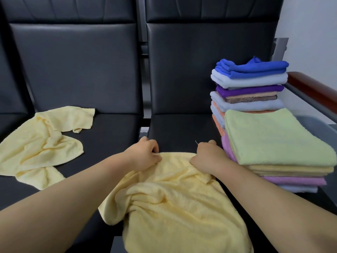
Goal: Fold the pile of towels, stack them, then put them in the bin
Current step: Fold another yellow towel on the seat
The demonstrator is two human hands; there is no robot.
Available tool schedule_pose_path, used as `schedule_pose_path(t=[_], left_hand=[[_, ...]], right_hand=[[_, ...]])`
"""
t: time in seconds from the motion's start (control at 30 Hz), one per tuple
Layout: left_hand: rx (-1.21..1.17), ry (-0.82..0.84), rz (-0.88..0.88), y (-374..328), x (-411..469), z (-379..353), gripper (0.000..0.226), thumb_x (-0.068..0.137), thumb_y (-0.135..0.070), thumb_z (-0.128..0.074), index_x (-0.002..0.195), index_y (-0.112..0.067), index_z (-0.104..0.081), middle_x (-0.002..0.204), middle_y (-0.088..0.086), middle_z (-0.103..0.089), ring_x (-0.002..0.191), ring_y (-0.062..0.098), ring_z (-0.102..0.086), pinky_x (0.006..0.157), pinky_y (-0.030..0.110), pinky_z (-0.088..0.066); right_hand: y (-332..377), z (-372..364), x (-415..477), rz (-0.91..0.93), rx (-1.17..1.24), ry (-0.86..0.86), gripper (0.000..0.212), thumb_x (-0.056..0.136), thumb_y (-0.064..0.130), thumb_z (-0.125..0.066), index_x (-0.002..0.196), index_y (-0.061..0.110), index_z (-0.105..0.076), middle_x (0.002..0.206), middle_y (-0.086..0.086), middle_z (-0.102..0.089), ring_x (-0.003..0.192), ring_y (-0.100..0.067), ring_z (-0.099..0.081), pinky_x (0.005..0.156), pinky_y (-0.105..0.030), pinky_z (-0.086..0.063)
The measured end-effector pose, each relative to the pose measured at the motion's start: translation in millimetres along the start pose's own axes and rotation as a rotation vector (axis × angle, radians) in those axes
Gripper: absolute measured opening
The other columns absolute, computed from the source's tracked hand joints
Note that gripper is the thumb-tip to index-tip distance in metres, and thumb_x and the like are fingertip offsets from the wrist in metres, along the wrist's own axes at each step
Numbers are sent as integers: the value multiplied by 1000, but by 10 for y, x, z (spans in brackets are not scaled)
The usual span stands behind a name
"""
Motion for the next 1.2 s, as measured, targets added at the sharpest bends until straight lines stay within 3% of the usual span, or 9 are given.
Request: schedule_pose_path(t=[0.07, 0.13, 0.23, 0.37, 0.5, 0.73, 0.9, 1.03, 1.2], left_hand=[[10, 10, -37, -20, -23, 31, 16, 95, -36, -62, 92, -22, -53, 99, -7, -51, 76, 15, -53, 69, 30, -45], [-21, 20, -74, -32, -78, 91, 18, 95, -31, -61, 91, -18, -48, 86, -5, -54, 68, 16, -46, 64, 32, -42], [-66, -1, -103, -38, -236, 273, 21, 93, -31, -63, 88, -21, -45, 77, -5, -54, 64, 15, -44, 60, 33, -41], [-49, -46, -95, 5, -502, 553, 22, 90, -30, -67, 88, -21, -47, 76, -4, -54, 63, 14, -44, 57, 32, -40], [-21, -113, -68, 103, -766, 744, 25, 91, -32, -67, 88, -21, -45, 78, -1, -56, 64, 15, -44, 57, 32, -39], [80, -217, -5, 275, -1131, 938, 29, 92, -31, -67, 82, -18, -44, 69, -5, -47, 60, 15, -35, 55, 30, -33], [72, -247, 56, 409, -1299, 1000, 29, 91, -31, -67, 78, -18, -43, 67, -4, -46, 59, 16, -35, 56, 31, -34], [58, -283, 110, 541, -1383, 1026, 28, 90, -31, -66, 79, -18, -42, 67, -4, -48, 58, 17, -37, 56, 33, -35], [-78, -365, 183, 653, -1439, 1048, 7, 94, -33, -66, 91, -28, -61, 85, -8, -65, 70, 15, -60, 58, 28, -43]], right_hand=[[2, 5, -32, 41, 17, -20, 13, 89, 23, -55, 82, 18, -45, 99, -1, -53, 66, -15, -51, 50, -28, -33], [10, 47, -100, 68, 88, -51, 17, 91, 19, -51, 79, 21, -39, 86, 2, -55, 64, -15, -49, 50, -29, -32], [90, 175, -248, 139, 33, -135, 22, 96, 17, -44, 79, 24, -32, 84, 2, -53, 69, -19, -52, 53, -34, -34], [170, 385, -402, 210, -45, -316, 25, 96, 16, -42, 78, 27, -27, 81, 5, -47, 72, -24, -51, 72, -39, -40], [155, 513, -536, 250, -83, -411, 20, 97, 16, -43, 83, 23, -31, 78, 5, -45, 61, -17, -44, 53, -33, -29], [-12, 624, -664, 218, -60, -512, 26, 96, 16, -48, 80, 22, -29, 73, 6, -40, 55, -14, -36, 49, -32, -19], [-117, 631, -723, 210, -5, -512, 30, 97, 17, -49, 76, 22, -28, 74, 4, -45, 62, -24, -46, 52, -33, -28], [-158, 656, -762, 198, 22, -509, 23, 97, 18, -48, 79, 20, -33, 75, 2, -49, 60, -20, -46, 51, -33, -30], [-178, 671, -786, 181, 74, -531, 11, 94, 10, -49, 88, 16, -44, 75, -3, -58, 67, -27, -57, 56, -37, -43]])
Point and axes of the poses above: each hand's wrist, its own x-axis towards the middle knuckle, its own z-axis out of the back of the hand, y = z × x, the point moved 2 cm from there along x, towards the middle knuckle
